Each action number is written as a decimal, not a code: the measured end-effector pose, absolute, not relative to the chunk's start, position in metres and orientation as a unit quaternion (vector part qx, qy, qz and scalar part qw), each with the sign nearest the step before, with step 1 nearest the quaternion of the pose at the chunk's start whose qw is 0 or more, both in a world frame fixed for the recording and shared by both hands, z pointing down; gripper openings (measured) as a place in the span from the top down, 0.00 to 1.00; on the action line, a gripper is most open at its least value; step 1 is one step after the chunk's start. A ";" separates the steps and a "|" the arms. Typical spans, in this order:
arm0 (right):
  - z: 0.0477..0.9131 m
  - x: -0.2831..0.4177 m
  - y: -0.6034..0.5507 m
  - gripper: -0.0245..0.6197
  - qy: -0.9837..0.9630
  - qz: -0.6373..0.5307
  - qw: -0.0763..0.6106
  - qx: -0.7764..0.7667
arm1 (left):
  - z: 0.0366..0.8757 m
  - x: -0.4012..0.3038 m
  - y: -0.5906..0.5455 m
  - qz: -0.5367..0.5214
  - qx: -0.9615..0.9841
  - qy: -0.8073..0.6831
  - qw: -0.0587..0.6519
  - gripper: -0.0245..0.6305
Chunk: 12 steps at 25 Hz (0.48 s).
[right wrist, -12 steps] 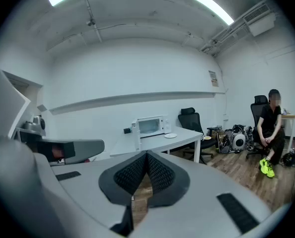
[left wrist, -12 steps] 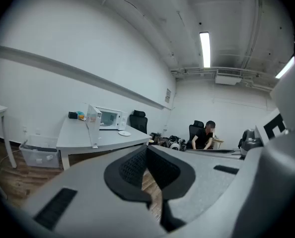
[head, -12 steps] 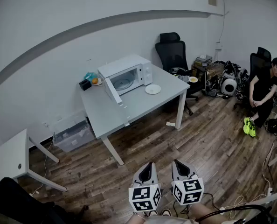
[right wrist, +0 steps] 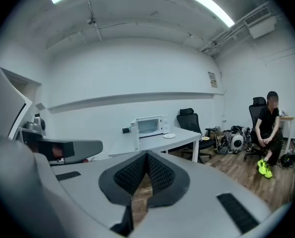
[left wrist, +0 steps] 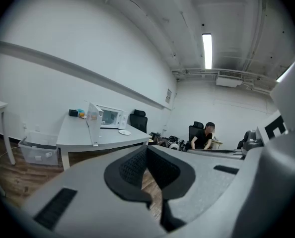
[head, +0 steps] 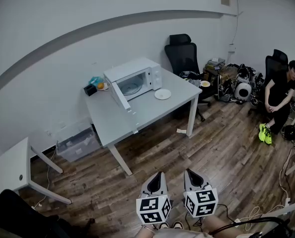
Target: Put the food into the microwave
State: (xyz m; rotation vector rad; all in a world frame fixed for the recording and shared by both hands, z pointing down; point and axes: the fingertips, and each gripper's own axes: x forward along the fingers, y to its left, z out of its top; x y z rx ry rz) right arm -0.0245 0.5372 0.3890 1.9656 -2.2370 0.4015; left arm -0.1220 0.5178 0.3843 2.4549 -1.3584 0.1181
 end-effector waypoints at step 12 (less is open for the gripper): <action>0.393 -0.037 0.527 0.94 -0.724 0.151 0.052 0.671 | 0.380 -0.143 0.504 0.047 0.868 -0.471 0.151 0.96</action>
